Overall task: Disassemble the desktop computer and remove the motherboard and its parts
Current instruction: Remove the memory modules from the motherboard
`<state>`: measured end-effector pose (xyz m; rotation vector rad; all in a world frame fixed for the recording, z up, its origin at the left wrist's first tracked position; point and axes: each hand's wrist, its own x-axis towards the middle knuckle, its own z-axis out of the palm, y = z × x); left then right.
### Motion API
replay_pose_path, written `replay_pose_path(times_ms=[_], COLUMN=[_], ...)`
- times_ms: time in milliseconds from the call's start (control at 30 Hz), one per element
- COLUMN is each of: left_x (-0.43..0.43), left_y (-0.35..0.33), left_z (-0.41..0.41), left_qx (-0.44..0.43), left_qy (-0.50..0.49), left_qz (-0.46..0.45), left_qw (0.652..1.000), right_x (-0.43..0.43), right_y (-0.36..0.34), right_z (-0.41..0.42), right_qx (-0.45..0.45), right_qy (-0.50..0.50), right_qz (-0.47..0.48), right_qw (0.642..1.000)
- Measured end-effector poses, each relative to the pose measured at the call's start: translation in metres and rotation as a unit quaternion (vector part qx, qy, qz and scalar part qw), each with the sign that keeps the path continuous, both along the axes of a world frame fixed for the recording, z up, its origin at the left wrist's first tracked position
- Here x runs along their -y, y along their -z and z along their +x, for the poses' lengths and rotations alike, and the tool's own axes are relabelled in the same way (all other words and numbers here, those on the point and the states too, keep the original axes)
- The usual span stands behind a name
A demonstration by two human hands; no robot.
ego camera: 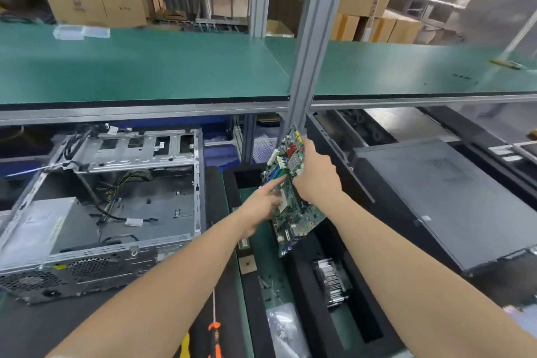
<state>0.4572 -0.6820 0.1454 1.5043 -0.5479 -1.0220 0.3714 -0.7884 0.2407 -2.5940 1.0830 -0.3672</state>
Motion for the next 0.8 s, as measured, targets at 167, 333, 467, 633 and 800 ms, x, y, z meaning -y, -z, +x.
replay_pose_path(times_ms=[167, 333, 467, 633, 800], left_x=[0.003, 0.010, 0.017, 0.028, 0.036], left_y=[0.019, 0.035, 0.043, 0.057, 0.064], left_z=[0.022, 0.032, 0.034, 0.035, 0.035], left_qx=[0.032, 0.004, -0.010, -0.021, -0.011], left_qy=[-0.002, -0.009, -0.022, -0.032, -0.046], left_qz=[0.051, 0.079, 0.085, 0.088, 0.097], left_qw=[0.998, 0.997, 0.996, 0.995, 0.994], right_x=[0.009, 0.022, 0.029, 0.033, 0.044], right_y=[0.043, 0.084, 0.107, 0.126, 0.127], right_z=[0.026, 0.044, 0.049, 0.050, 0.053], right_qx=[-0.013, -0.015, -0.007, 0.012, 0.025], right_qy=[-0.005, -0.002, 0.005, 0.009, 0.004], right_qz=[0.037, 0.083, 0.132, 0.176, 0.210], right_qw=[0.999, 0.996, 0.991, 0.984, 0.977])
